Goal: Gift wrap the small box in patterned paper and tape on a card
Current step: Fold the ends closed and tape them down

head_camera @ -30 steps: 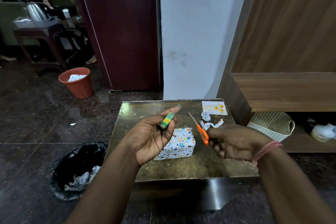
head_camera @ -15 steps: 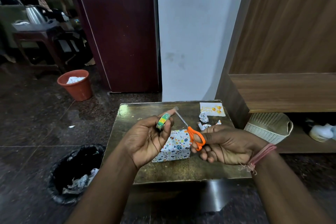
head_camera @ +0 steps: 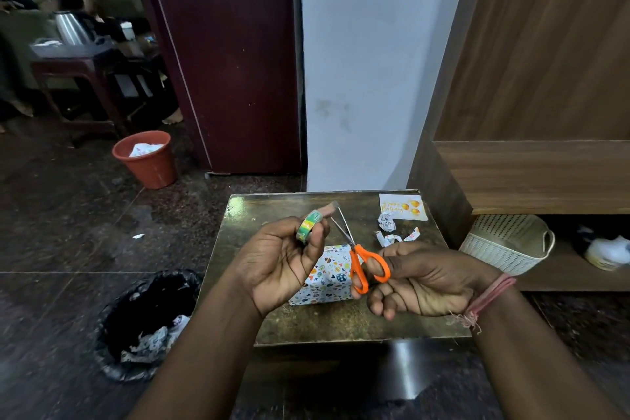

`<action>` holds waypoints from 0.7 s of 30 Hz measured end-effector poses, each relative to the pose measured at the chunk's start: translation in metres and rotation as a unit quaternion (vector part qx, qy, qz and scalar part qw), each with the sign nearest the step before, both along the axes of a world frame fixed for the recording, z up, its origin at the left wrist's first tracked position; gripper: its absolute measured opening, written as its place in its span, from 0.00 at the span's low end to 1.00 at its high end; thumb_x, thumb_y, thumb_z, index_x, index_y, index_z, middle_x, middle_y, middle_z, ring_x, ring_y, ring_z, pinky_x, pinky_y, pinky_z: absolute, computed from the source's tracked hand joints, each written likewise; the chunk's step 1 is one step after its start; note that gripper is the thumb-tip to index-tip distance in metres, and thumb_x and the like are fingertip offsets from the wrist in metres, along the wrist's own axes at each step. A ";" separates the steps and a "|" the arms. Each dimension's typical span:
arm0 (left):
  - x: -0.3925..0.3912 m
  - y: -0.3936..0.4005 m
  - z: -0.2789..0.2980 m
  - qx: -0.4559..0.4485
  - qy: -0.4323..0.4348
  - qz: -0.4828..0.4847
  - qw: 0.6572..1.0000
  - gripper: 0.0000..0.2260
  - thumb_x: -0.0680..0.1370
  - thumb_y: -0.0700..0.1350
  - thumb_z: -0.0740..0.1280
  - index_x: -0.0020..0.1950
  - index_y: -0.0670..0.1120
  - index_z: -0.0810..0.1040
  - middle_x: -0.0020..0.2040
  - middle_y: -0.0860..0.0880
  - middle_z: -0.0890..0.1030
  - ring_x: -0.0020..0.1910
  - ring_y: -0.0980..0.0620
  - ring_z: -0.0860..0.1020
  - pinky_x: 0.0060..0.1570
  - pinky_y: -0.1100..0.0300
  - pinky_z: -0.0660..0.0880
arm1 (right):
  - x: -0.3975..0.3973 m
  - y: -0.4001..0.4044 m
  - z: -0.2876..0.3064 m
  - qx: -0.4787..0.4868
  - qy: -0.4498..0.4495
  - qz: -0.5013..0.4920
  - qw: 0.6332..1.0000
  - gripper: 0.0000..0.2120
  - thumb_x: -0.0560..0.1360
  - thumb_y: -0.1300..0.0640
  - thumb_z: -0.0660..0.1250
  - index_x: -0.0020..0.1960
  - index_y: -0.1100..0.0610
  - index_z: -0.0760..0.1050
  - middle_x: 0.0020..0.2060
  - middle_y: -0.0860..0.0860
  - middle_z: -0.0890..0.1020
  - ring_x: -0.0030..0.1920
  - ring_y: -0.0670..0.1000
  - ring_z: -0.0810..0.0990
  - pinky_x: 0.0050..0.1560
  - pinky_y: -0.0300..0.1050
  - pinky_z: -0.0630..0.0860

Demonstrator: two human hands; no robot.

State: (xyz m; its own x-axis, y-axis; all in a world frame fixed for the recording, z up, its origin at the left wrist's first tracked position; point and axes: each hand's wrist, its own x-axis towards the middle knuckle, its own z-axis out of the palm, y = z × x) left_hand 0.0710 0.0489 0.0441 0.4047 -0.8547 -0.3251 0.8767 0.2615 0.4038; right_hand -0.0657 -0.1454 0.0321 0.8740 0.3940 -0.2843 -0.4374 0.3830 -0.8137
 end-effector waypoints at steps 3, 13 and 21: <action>-0.002 0.000 0.000 0.000 0.001 -0.005 1.000 0.18 0.76 0.31 0.62 0.63 0.31 0.80 0.47 0.39 0.78 0.43 0.54 0.80 0.40 0.65 0.83 | 0.001 0.000 -0.001 -0.004 -0.001 -0.002 1.000 0.22 0.74 0.53 0.76 0.56 0.70 0.75 0.52 0.65 0.77 0.42 0.54 0.84 0.41 0.44 0.83; -0.005 -0.003 0.000 0.026 0.000 -0.005 1.000 0.21 0.76 0.31 0.62 0.69 0.29 0.73 0.47 0.37 0.79 0.37 0.51 0.82 0.37 0.63 0.83 | 0.005 0.002 -0.003 -0.018 -0.008 -0.027 0.999 0.24 0.72 0.52 0.78 0.55 0.69 0.76 0.51 0.63 0.79 0.41 0.54 0.84 0.39 0.43 0.82; -0.007 -0.003 -0.002 0.040 -0.027 -0.029 0.998 0.26 0.75 0.31 0.62 0.74 0.32 0.70 0.46 0.39 0.80 0.35 0.53 0.82 0.38 0.65 0.83 | 0.005 0.004 -0.001 -0.043 -0.005 -0.069 0.997 0.19 0.69 0.55 0.80 0.50 0.68 0.80 0.46 0.62 0.80 0.38 0.52 0.84 0.36 0.42 0.82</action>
